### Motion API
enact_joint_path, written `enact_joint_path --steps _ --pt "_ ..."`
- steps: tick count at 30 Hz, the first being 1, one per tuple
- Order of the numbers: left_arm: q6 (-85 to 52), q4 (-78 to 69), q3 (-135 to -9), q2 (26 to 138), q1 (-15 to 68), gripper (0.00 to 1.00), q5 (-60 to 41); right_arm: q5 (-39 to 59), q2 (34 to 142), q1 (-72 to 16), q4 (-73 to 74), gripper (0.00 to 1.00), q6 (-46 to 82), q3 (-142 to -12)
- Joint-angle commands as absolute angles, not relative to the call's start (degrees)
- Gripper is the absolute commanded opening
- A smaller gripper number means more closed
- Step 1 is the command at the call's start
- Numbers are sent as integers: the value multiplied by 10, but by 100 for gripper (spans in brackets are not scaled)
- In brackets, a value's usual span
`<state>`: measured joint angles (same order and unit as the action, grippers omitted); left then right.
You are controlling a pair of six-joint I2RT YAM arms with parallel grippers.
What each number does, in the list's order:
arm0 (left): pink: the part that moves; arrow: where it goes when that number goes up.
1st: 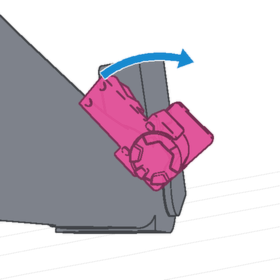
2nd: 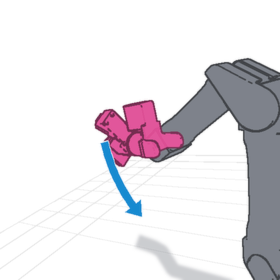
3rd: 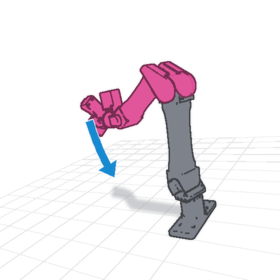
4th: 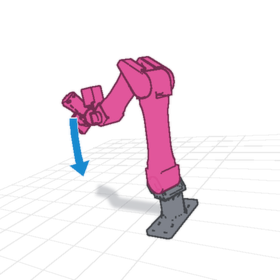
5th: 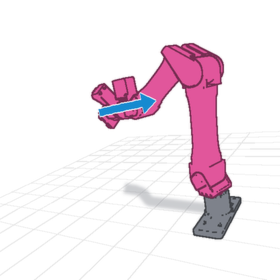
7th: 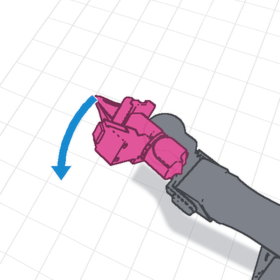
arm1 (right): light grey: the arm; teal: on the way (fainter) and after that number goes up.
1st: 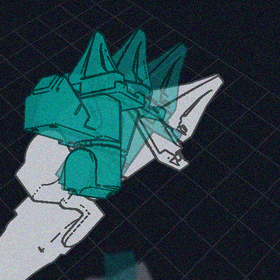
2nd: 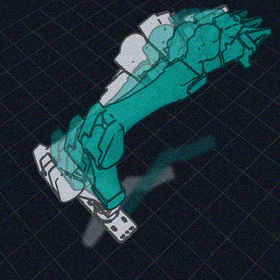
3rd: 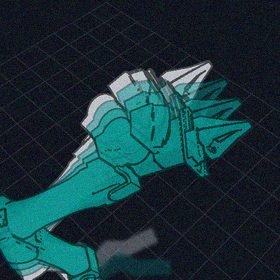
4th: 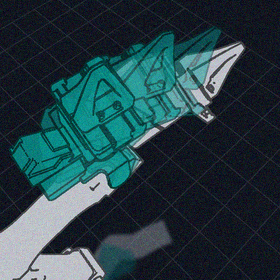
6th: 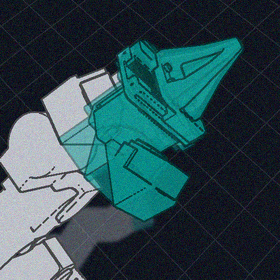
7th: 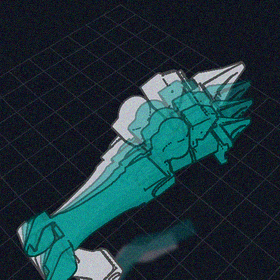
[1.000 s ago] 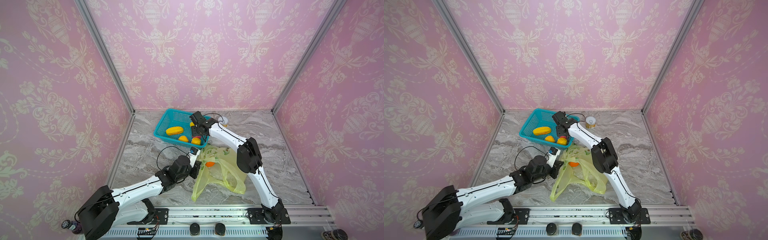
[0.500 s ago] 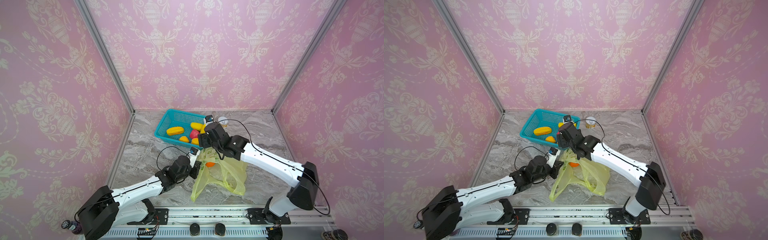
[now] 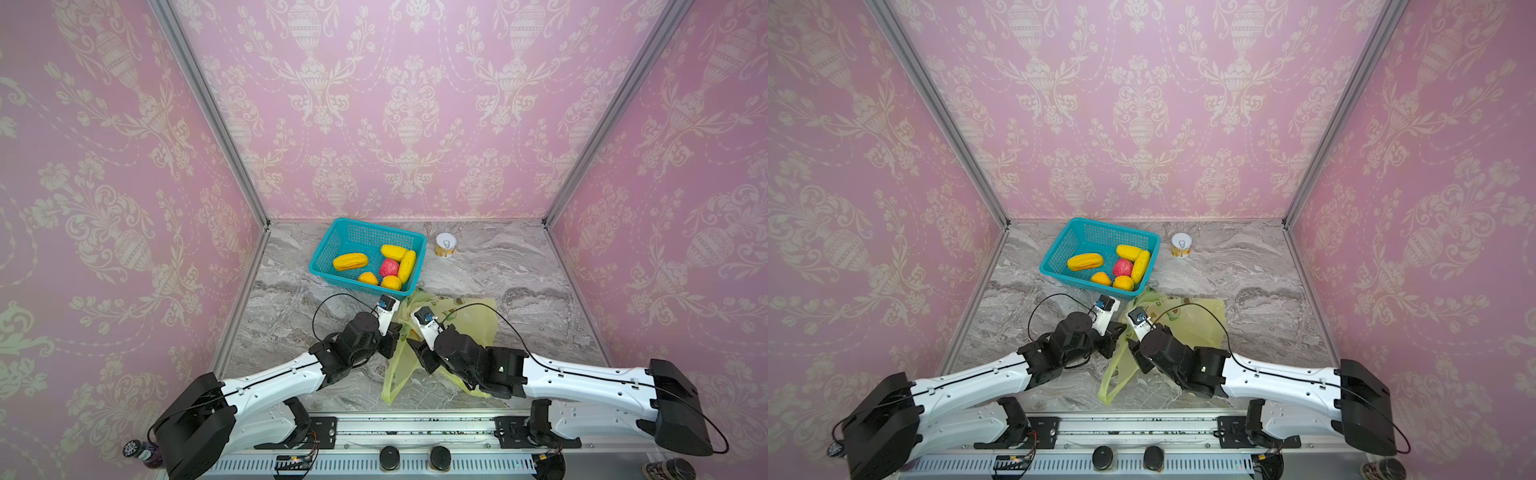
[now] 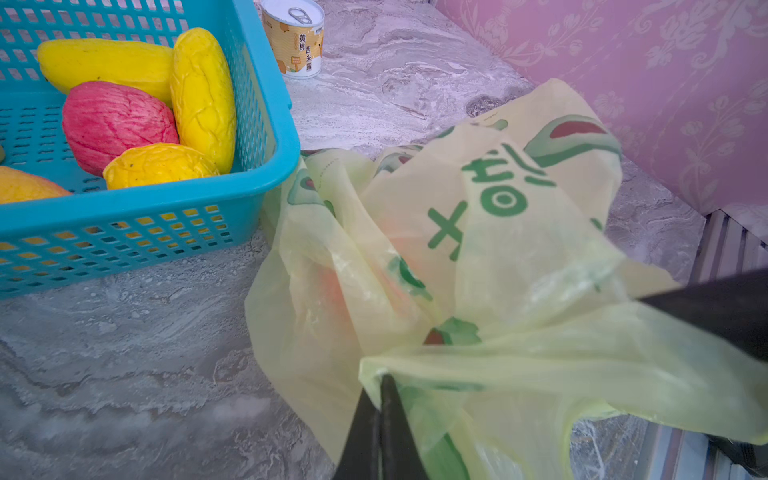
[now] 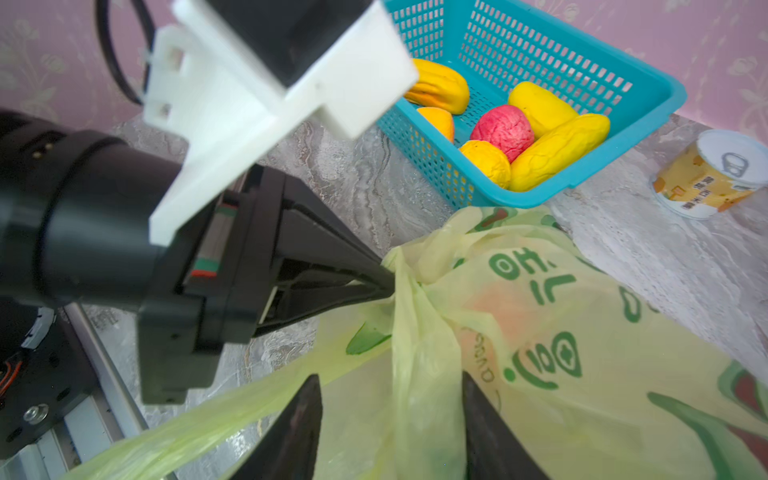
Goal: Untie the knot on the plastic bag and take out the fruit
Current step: 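Bring the right gripper back to the bag mouth beside the left gripper, then push the right gripper into the bag toward the orange fruit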
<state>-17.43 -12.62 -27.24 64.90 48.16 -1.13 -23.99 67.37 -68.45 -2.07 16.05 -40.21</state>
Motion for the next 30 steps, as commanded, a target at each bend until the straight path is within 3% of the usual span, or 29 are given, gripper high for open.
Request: enact_joint_path --steps 1,10,14,24,30 --pt "-169 -125 -273 649 479 0 3 -241 696 -690 40 50 158 -374" --pt "-171 -120 -272 640 479 0 9 -276 757 -690 66 41 166 -371" --pt "-173 -119 -271 635 479 0 12 -281 737 -690 60 43 163 -359" --pt "-173 -120 -272 640 479 0 16 -227 566 -690 28 51 167 -263" --pt "-176 -120 -272 641 479 0 14 -142 486 -692 32 43 177 -207"
